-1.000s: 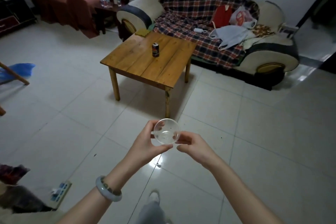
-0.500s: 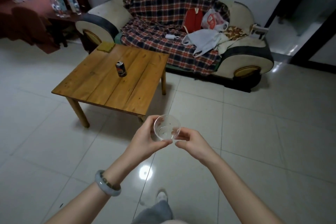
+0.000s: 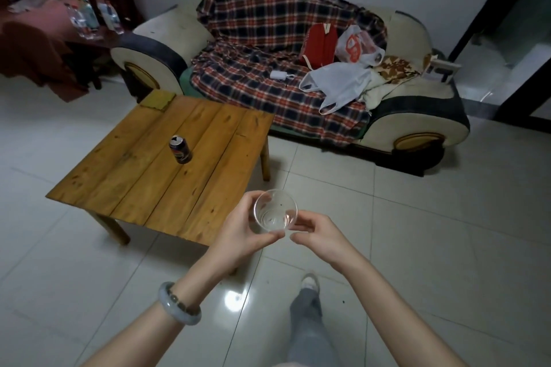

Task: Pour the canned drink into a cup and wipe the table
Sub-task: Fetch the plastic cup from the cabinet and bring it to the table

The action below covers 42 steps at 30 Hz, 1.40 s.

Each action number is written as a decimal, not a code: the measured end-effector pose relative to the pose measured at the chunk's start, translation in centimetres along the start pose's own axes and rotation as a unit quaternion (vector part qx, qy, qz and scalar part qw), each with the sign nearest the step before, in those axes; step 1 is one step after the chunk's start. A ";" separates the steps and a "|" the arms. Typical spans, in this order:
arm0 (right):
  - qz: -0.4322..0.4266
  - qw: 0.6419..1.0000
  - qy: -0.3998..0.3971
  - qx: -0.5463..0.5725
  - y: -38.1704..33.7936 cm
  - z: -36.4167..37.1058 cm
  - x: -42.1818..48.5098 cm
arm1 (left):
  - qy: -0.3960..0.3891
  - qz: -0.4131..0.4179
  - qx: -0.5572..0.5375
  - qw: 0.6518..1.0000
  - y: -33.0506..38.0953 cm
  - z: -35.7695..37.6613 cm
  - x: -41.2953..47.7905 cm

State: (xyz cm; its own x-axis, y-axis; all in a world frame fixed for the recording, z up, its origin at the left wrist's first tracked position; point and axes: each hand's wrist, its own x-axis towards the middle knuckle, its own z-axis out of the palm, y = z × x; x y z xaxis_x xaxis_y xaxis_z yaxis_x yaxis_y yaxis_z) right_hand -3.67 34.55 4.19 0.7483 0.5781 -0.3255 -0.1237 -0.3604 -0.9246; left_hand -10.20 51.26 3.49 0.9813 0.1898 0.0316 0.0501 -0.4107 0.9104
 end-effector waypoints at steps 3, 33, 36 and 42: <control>0.007 0.999 -0.023 -0.023 -0.8 -3.3 5.4 | 0.025 -0.005 -0.007 1.000 -0.7 0.6 5.3; 0.030 0.933 -0.331 -0.138 -11.6 -9.4 55.5 | 0.330 -0.165 -0.055 0.928 -11.4 -8.3 42.3; 0.032 0.919 -0.360 -0.157 -13.4 -7.2 59.7 | 0.362 -0.182 -0.060 0.912 -13.3 -10.8 44.5; 0.024 0.883 -0.413 -0.223 -15.0 -2.8 65.6 | 0.399 -0.237 -0.067 0.883 -17.1 -14.9 46.8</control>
State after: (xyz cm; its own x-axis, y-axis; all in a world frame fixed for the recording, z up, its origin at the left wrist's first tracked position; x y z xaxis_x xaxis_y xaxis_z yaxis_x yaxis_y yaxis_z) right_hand 49.09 75.83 -2.75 -0.0052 0.8251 -0.5650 0.2642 -0.5438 -0.7966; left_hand 32.09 80.43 -4.52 0.4101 0.9022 -0.1334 0.3449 -0.0180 0.9385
